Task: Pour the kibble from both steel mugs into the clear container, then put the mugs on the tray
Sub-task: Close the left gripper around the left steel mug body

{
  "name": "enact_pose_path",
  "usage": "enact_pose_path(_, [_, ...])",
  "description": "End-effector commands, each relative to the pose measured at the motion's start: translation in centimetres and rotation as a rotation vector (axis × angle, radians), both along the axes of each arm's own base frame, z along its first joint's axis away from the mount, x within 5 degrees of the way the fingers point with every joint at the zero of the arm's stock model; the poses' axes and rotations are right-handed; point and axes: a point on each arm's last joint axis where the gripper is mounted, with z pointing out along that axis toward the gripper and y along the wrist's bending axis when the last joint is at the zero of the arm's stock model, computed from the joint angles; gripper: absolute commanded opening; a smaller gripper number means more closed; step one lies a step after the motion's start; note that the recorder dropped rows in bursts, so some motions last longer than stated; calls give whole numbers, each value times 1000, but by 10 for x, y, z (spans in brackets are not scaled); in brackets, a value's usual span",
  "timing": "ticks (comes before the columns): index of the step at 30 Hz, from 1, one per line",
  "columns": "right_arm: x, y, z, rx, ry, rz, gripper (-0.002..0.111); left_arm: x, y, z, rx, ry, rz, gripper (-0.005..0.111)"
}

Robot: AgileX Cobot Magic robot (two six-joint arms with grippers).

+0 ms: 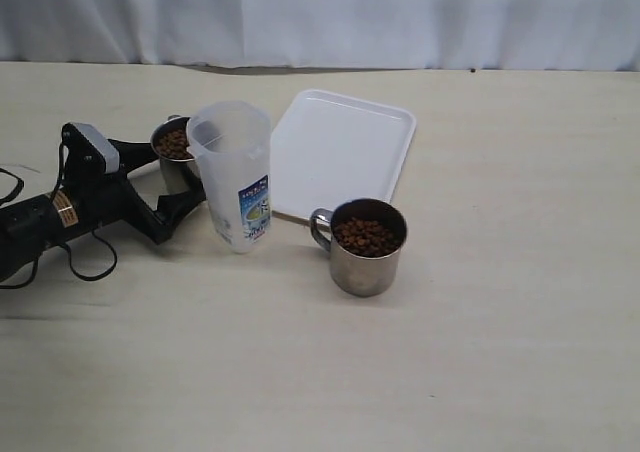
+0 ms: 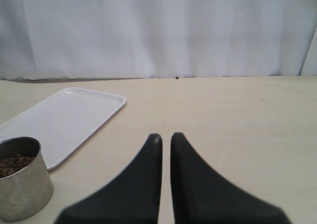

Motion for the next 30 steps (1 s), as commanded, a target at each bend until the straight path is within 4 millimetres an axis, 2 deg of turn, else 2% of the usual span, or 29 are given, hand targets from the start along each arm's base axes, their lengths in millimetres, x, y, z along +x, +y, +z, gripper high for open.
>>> enact_pose_path(1, [0, 0, -1, -5, -8, 3, 5, 3, 0, 1, -16, -5, 19, 80])
enact_pose_path(9, [0, 0, -1, -5, -8, 3, 5, 3, -13, 2, -21, -6, 20, 80])
enact_pose_path(14, [0, 0, -1, -5, -8, 3, 5, 7, -14, 2, -34, -7, 81, 80])
enact_pose_path(19, [0, 0, -1, -5, -8, 3, 5, 13, -16, 6, -44, -25, 72, 80])
enact_pose_path(26, [0, 0, -1, -5, -8, 3, 5, 25, -34, 12, -57, -40, 38, 80])
enact_pose_path(30, [0, 0, -1, -5, -8, 3, 5, 28, -36, 13, -51, -44, 35, 80])
